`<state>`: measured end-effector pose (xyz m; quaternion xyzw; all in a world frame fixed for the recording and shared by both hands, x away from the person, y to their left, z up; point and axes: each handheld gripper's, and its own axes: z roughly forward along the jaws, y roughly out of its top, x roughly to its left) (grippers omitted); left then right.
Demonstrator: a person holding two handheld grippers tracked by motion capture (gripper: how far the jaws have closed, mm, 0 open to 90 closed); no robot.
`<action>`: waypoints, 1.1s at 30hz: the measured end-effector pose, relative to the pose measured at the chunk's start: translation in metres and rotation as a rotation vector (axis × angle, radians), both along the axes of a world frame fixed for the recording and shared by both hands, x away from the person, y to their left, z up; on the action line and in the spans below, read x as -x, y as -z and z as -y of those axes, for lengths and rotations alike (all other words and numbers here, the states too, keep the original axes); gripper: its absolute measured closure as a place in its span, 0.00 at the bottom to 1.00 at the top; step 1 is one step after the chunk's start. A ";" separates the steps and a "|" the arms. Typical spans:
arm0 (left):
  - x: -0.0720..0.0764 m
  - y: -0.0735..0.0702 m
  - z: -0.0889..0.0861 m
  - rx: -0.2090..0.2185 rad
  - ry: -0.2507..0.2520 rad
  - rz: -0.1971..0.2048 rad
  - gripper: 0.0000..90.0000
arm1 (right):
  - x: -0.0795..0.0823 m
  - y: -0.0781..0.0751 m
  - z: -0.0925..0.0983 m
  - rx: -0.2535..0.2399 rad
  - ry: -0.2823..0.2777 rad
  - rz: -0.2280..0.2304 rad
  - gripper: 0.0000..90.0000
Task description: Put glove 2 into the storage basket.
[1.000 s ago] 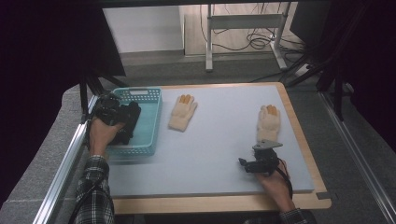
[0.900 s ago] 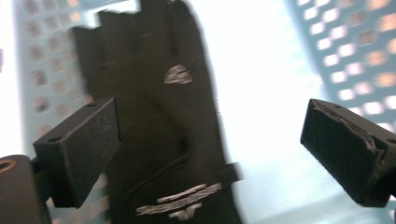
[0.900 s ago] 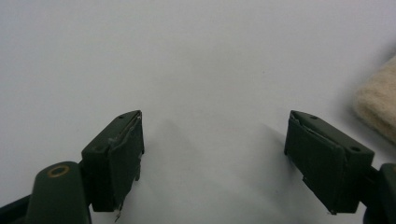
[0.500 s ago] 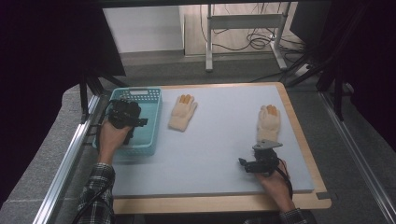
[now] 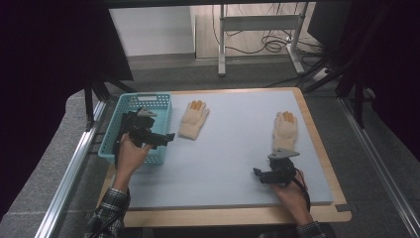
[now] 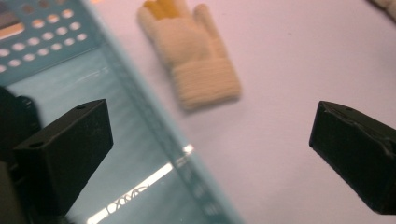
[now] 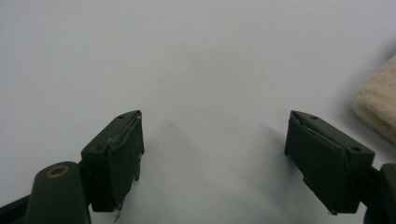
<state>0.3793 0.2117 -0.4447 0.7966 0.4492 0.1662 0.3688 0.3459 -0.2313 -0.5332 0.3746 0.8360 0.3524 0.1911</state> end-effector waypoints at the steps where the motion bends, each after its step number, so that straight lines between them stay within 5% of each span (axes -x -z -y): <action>1: 0.003 0.001 0.005 -0.003 0.011 0.007 0.00 | 0.000 0.000 0.000 0.000 0.000 0.000 0.21; 12: 0.038 0.017 0.047 0.018 0.149 0.041 0.00 | 0.000 0.000 0.000 0.001 0.001 0.001 0.21; 17: 0.056 0.037 0.070 0.033 0.202 0.038 0.00 | 0.000 0.000 0.000 0.001 0.001 0.001 0.21; 26: 0.065 0.067 0.081 0.025 0.221 0.006 0.00 | 0.000 0.000 0.000 0.001 0.001 0.001 0.21; 33: 0.069 0.089 0.083 -0.026 0.210 -0.010 0.00 | 0.000 0.000 0.000 -0.001 0.002 -0.001 0.21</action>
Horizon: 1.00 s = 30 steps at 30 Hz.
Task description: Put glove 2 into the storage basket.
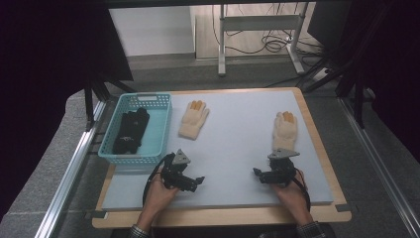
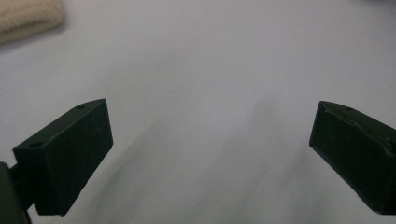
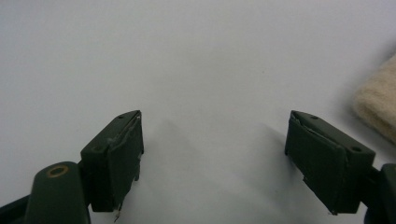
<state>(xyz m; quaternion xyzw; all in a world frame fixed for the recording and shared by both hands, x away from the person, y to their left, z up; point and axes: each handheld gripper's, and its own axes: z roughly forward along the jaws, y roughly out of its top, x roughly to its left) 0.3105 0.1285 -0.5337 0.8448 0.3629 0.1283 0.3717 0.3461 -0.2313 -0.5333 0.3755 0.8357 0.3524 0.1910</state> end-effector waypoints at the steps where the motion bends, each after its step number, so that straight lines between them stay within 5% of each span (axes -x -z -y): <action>1: 0.000 0.003 0.000 -0.011 -0.001 -0.003 0.00 | 0.000 0.000 0.000 0.000 0.000 0.000 0.21; 5: 0.002 0.011 0.002 -0.076 -0.013 -0.001 0.00 | 0.000 0.000 0.000 -0.001 0.000 0.000 0.21; 9: 0.002 0.015 -0.003 -0.035 -0.027 -0.019 0.00 | 0.000 0.000 0.000 -0.001 0.000 -0.002 0.21; 23: 0.002 0.016 -0.004 -0.035 -0.026 -0.015 0.01 | 0.001 -0.001 0.000 -0.016 -0.008 -0.010 0.24; 26: 0.002 0.016 -0.004 -0.035 -0.028 -0.014 0.02 | 0.000 -0.003 -0.002 -0.048 -0.029 -0.024 0.24; 30: 0.002 0.016 -0.004 -0.035 -0.029 -0.013 0.02 | -0.005 -0.008 -0.013 -0.032 -0.069 -0.026 0.25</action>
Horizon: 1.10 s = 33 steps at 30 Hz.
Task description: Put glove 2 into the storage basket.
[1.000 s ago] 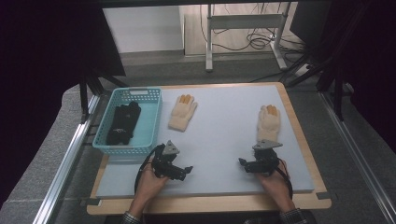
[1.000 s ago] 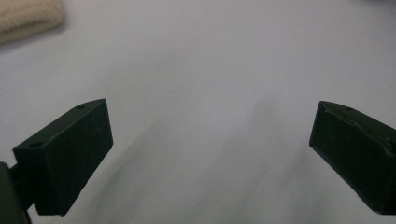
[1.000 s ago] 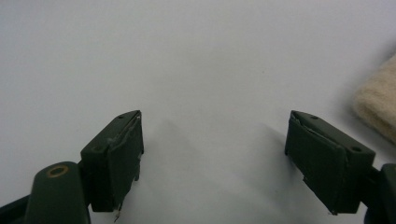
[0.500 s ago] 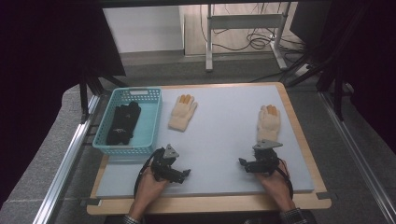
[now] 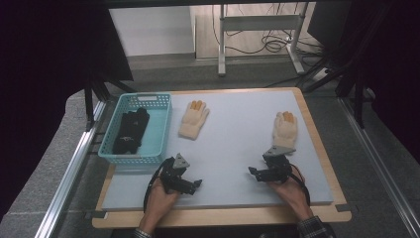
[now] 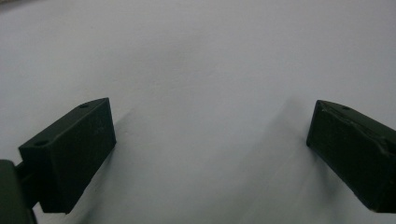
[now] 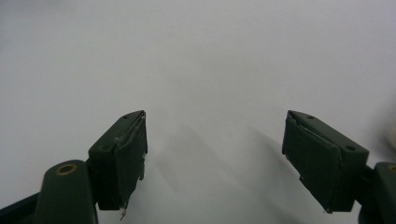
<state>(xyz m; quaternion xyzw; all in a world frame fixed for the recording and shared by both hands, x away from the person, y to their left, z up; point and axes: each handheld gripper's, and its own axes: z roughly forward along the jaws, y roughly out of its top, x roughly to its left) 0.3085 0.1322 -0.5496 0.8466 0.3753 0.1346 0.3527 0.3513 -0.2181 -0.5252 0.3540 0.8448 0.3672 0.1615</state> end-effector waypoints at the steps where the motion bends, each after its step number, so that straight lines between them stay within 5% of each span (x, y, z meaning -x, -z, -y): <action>1: 0.000 0.000 0.000 0.000 0.000 0.000 0.02 | -0.003 -0.002 -0.005 0.000 -0.015 -0.007 0.25; 9: 0.000 0.000 0.000 0.000 -0.001 0.000 0.02 | -0.025 -0.014 -0.038 -0.018 -0.104 -0.039 0.36; 20: 0.000 0.000 -0.001 -0.005 0.003 0.000 0.02 | -0.064 -0.024 -0.092 -0.056 -0.192 -0.057 0.64; 26: 0.000 0.000 0.000 -0.003 0.001 -0.001 0.02 | -0.087 -0.028 -0.119 -0.056 -0.186 -0.054 0.78; 33: 0.000 0.000 0.000 0.001 0.000 -0.002 0.02 | -0.108 -0.029 -0.152 -0.052 -0.194 -0.030 0.79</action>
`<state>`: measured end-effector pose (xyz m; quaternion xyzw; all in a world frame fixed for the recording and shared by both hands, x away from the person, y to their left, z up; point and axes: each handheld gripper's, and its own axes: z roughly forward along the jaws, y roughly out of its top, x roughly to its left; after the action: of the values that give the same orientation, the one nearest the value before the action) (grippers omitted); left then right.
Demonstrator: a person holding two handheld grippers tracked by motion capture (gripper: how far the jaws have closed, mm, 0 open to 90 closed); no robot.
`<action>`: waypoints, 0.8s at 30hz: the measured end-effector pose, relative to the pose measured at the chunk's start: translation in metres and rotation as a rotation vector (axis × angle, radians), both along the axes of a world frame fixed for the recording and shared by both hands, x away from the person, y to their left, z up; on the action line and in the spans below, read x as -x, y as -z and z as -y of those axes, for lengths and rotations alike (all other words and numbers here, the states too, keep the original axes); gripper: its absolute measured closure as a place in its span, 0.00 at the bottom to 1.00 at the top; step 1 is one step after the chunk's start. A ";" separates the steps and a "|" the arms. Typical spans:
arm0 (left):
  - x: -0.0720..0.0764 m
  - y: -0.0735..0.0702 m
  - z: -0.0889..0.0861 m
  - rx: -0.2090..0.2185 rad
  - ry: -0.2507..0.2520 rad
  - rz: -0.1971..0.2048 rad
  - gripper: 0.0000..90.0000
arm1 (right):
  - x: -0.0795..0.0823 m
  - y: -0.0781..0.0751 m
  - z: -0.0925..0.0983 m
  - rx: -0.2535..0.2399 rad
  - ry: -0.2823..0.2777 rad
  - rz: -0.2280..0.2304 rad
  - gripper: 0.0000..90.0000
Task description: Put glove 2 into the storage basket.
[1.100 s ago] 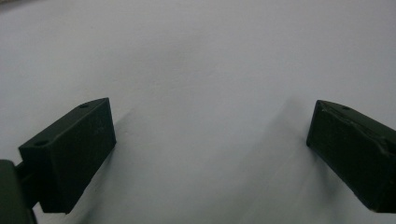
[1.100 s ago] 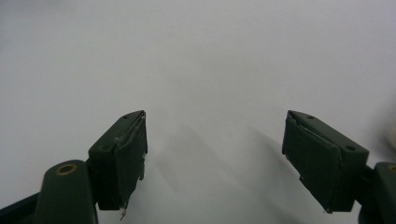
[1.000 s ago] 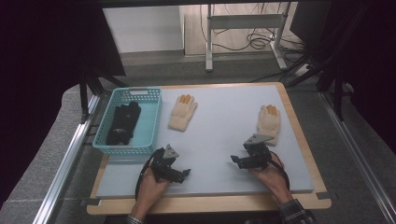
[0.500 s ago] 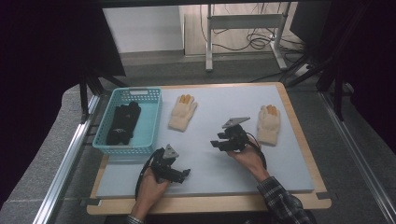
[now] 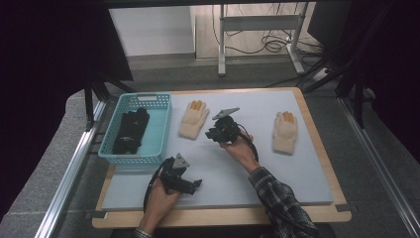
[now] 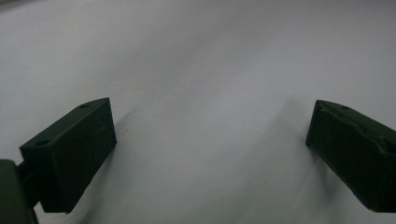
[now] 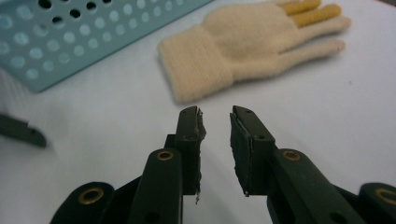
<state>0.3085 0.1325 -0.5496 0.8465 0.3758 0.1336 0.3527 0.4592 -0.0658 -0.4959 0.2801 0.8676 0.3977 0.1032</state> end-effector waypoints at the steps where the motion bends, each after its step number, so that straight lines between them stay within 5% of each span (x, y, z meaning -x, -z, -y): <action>1: 0.000 0.000 0.000 -0.003 0.001 0.000 0.02 | -0.003 0.001 -0.005 -0.004 0.004 0.002 0.78; 12: 0.000 0.000 0.000 0.000 0.001 -0.001 0.02 | -0.042 0.013 -0.039 -0.029 0.111 -0.009 0.57; 16: 0.000 0.000 0.000 0.000 0.002 -0.002 0.02 | -0.050 0.020 -0.050 0.005 0.136 0.007 0.51; 21: 0.000 0.000 0.000 0.000 0.001 -0.003 0.02 | -0.054 0.032 -0.059 0.062 0.151 0.015 0.52; 24: 0.000 0.000 0.000 0.000 0.001 -0.003 0.02 | -0.056 0.035 -0.059 0.029 0.146 -0.034 0.69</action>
<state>0.3088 0.1327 -0.5495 0.8470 0.3758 0.1321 0.3520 0.5156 -0.0064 -0.5308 0.3477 0.8521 0.3719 0.1211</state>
